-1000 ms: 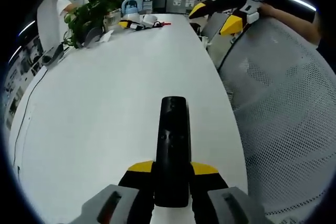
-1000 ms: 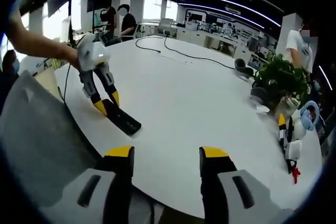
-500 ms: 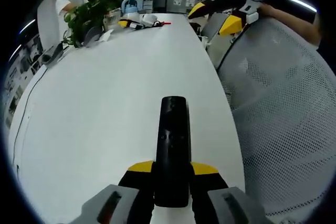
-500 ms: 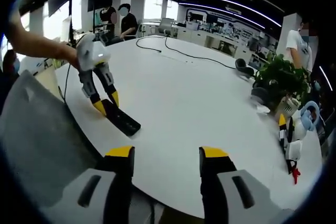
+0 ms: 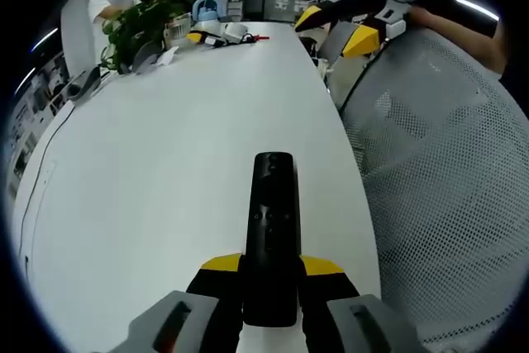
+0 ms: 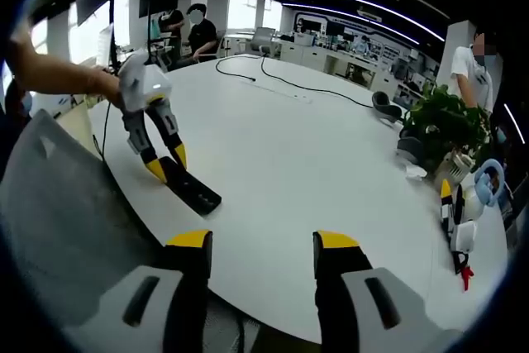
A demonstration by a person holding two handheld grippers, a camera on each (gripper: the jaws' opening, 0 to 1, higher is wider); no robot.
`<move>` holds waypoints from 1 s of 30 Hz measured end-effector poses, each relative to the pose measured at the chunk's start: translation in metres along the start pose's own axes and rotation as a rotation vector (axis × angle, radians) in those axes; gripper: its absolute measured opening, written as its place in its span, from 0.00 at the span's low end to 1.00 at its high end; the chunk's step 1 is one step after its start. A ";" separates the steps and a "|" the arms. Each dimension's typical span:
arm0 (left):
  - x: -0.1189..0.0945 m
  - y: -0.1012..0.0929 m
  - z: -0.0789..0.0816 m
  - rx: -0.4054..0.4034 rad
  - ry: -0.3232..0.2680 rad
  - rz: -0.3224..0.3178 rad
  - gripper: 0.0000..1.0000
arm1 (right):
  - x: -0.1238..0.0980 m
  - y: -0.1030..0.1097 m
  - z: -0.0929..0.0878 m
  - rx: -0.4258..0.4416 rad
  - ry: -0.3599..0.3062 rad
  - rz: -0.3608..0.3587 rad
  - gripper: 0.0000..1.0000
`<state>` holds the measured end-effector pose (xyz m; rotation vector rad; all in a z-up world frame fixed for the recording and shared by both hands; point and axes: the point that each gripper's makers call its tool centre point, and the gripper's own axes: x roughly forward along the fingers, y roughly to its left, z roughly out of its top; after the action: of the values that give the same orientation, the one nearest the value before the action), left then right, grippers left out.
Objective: Press the specified remote control buttons in sequence, fully releasing each button before pressing the next.
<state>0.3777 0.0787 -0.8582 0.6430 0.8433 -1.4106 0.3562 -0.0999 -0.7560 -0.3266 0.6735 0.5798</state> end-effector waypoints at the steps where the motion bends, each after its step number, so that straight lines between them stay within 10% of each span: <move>1: 0.000 0.000 0.000 0.000 0.001 0.001 0.25 | 0.000 0.000 0.000 -0.001 0.001 0.001 0.50; 30: 0.003 -0.021 -0.003 0.054 0.022 0.046 0.25 | 0.003 0.010 -0.004 -0.039 0.036 0.046 0.46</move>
<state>0.3563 0.0778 -0.8599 0.7156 0.8051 -1.3906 0.3500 -0.0924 -0.7626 -0.3598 0.7062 0.6324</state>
